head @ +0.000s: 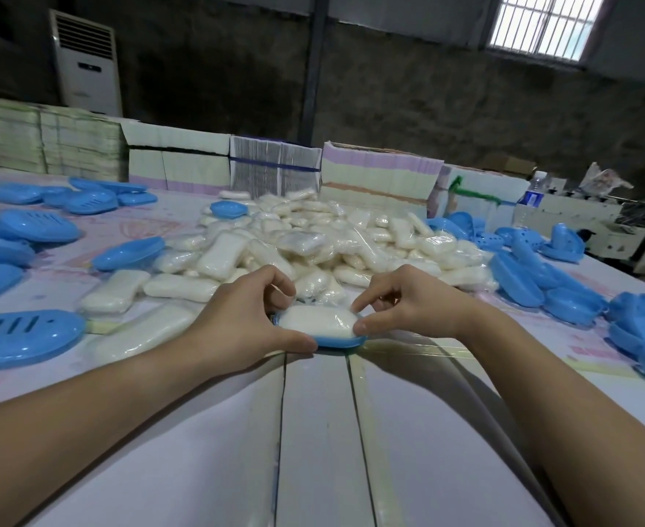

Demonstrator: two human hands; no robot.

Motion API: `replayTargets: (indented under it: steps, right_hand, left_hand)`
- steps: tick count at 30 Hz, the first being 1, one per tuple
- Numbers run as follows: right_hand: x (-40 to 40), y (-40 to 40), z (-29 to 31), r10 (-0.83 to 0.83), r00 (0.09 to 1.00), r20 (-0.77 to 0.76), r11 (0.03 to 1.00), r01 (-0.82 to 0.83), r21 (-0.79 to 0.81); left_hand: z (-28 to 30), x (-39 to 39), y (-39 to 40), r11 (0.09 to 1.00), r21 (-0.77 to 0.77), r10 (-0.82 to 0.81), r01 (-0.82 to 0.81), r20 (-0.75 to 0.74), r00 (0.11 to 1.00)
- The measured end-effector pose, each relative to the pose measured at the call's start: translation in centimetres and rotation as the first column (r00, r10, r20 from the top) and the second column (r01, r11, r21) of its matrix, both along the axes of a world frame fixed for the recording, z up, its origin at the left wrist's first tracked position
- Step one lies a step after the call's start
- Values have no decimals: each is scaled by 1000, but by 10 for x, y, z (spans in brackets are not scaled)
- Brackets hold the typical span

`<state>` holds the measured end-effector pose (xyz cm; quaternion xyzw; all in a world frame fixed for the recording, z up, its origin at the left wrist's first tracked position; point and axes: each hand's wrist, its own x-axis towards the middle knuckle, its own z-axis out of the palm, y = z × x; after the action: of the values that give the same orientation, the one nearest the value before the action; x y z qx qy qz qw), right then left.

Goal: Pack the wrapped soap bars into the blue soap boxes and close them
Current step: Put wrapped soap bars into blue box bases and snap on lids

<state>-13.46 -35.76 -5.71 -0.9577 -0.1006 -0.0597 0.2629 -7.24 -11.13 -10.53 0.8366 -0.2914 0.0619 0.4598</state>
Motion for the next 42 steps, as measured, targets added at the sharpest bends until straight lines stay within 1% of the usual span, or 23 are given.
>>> replayTargets:
  steps: [3, 9, 13, 16, 19, 22, 23, 25, 26, 27, 29, 30, 31, 33, 34, 36, 39, 40, 42]
  right_hand:
    - [0, -1, 0, 5, 1000, 1, 1000, -5, -6]
    - [0, -2, 1, -6, 997, -72, 1000, 6, -2]
    - [0, -3, 1, -8, 998, -59, 999, 6, -40]
    - [3, -2, 5, -8, 997, -76, 998, 3, -63]
    - [4, -2, 7, 0, 996, -91, 997, -8, -83]
    - [3, -7, 6, 21, 994, -107, 999, -25, -36]
    - [3, -11, 4, 4, 997, -78, 1000, -3, 12]
    - [3, -23, 1, -82, 997, -11, 982, 83, 171]
    - [2, -28, -3, -124, 992, -1, 963, 120, 241]
    - [0, -33, -7, -157, 988, -6, 951, 153, 269]
    - [-5, -40, -16, -204, 979, -23, 955, 204, 216]
    - [-6, -42, -19, -216, 976, -18, 953, 214, 216]
    - [-6, -43, -21, -234, 972, 1, 940, 226, 256]
    - [-3, -48, -20, -324, 943, 81, 897, 279, 342]
    - [-2, -51, -19, -385, 916, 113, 873, 322, 367]
    - [-2, -60, -19, -495, 861, 119, 819, 416, 394]
    - [-5, -74, -22, -572, 811, 127, 805, 524, 278]
    - [-5, -78, -22, -596, 792, 131, 792, 554, 257]
    - [-4, -87, -23, -651, 749, 121, 748, 607, 267]
  left_hand:
    - [-1, 0, -1, 1000, 4, -26, 26, -3, 1000]
    - [3, -1, 3, 995, 91, -42, 34, 83, 996]
    - [3, -2, 3, 992, 108, -73, 62, 95, 993]
    - [2, -2, 3, 992, 110, -73, 60, 122, 990]
    - [0, -1, 2, 994, 87, -80, 71, 111, 991]
    - [-3, 0, 2, 995, 60, -86, 81, 97, 992]
    - [-4, 1, 1, 994, 59, -93, 87, 94, 991]
    - [-4, 3, 0, 993, 58, -106, 100, 94, 990]
    - [-5, 3, 1, 993, 57, -110, 104, 97, 989]
    - [-5, 5, 1, 992, 60, -113, 108, 102, 988]
    - [-6, 6, 0, 991, 67, -126, 119, 104, 987]
    - [-6, 6, 0, 990, 63, -134, 128, 102, 986]
    - [-6, 7, 1, 989, 58, -142, 137, 102, 985]
    - [-7, 9, 1, 987, 57, -156, 151, 106, 982]
    - [-8, 10, 3, 986, 55, -163, 158, 109, 981]
    - [-9, 11, 4, 985, 46, -170, 166, 113, 979]
    - [-12, 15, 3, 985, 57, -168, 162, 131, 977]
    - [-13, 17, 3, 985, 62, -166, 158, 134, 977]
    - [-15, 20, 4, 986, 54, -162, 155, 144, 976]
